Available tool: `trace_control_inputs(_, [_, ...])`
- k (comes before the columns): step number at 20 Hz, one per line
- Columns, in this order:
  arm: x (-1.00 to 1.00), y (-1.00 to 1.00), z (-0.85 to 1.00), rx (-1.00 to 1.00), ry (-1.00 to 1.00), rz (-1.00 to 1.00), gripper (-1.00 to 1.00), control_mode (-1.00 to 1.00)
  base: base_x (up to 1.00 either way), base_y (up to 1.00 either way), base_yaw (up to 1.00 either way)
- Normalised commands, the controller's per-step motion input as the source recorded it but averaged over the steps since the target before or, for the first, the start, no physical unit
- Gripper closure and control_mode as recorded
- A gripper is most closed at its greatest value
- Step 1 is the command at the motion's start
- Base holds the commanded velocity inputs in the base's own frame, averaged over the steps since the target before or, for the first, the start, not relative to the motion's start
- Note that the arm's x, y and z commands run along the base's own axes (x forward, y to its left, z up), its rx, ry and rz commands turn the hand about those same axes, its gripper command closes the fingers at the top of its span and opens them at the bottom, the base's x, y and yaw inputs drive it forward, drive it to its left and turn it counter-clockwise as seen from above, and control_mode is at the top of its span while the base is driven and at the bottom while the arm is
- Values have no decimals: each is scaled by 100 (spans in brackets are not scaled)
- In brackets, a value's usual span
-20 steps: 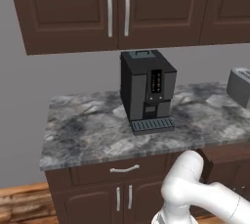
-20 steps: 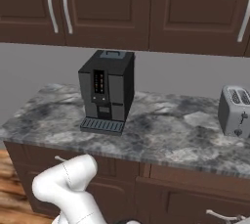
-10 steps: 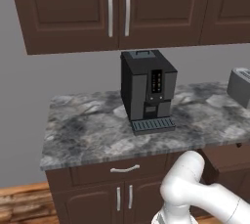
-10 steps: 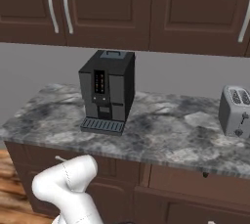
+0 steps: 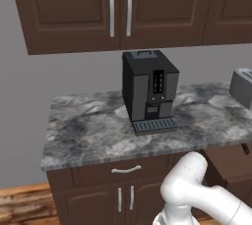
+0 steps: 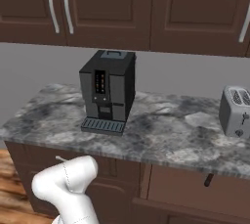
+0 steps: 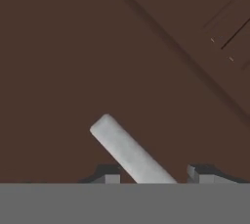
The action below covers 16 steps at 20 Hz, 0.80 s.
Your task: Take the pizza cutter from the drawer on the right and place it on the dining counter for cutting.
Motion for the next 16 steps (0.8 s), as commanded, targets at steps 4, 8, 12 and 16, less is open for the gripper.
trace_control_inputs(4, [-73, -38, -17, 3, 0, 0, 100, -100, 0, 0, 0])
trace_control_inputs(8, [-73, -38, -15, 3, 0, 0, 100, -100, 0, 0, 0])
trace_control_inputs(12, [-74, -39, -14, 3, 0, 0, 100, -100, 0, 0, 0])
trace_control_inputs(16, [-75, -39, -14, 3, 0, 0, 100, -100, 0, 0, 0])
